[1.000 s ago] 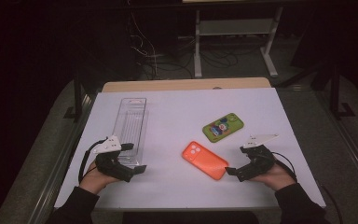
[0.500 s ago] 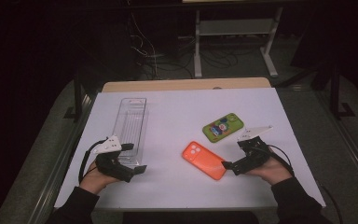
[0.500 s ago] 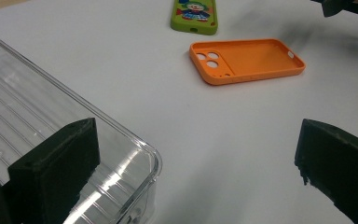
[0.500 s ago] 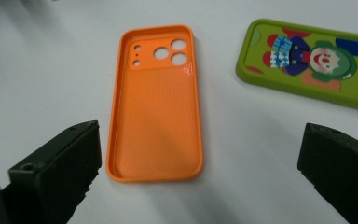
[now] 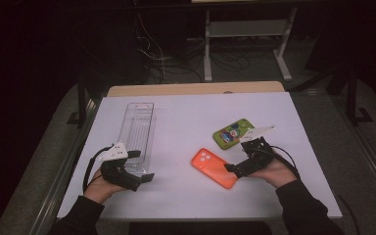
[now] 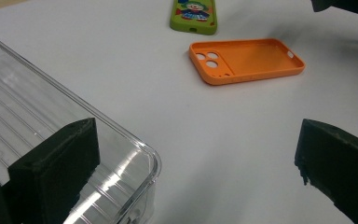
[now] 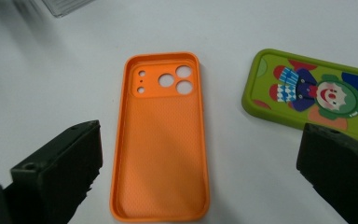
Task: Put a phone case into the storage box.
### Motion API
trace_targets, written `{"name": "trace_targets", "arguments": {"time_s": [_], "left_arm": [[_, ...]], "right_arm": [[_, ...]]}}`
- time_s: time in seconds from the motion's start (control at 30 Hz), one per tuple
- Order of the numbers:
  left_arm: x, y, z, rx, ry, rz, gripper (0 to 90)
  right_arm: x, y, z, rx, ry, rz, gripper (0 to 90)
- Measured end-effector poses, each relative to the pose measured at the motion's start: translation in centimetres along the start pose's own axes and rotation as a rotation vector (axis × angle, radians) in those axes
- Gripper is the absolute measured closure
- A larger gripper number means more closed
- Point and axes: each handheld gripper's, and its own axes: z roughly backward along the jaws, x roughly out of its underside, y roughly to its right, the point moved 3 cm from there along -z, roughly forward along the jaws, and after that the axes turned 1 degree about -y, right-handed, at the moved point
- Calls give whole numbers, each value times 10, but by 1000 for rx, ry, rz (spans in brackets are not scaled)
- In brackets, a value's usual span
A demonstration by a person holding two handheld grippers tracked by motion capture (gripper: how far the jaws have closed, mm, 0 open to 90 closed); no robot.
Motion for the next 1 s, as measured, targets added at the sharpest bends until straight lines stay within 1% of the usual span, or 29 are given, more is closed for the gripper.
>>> {"name": "trace_targets", "arguments": {"time_s": [0.1, 0.2, 0.33, 0.43, 0.57, 0.7, 0.73, 0.8, 0.83, 1.0], "left_arm": [[0, 0, 0, -1, -1, 1, 0], [0, 0, 0, 1, 2, 8, 0], [0, -1, 1, 1, 5, 4, 0], [0, -1, 1, 1, 3, 3, 0], [0, -1, 1, 2, 5, 3, 0], [0, -1, 1, 2, 6, 3, 0], [0, -1, 1, 2, 0, 2, 0], [0, -1, 1, 3, 2, 3, 0], [0, -1, 1, 2, 4, 8, 0], [0, -1, 1, 2, 2, 6, 0]], "right_arm": [[-5, -1, -5, -2, -7, 0, 0], [-9, -3, -11, -1, -16, 10, 0], [-14, -5, -21, 4, -30, 14, 0], [-19, -7, -28, -2, -32, 17, 0], [-22, -10, -38, -3, -43, 34, 0], [-23, -12, -45, -6, -57, 42, 0], [-23, -13, -50, -10, -63, 57, 0], [-23, -14, -51, -11, -66, 54, 0], [-22, -14, -55, -11, -73, 57, 0], [-18, -16, -61, -10, -91, 63, 0]]}}
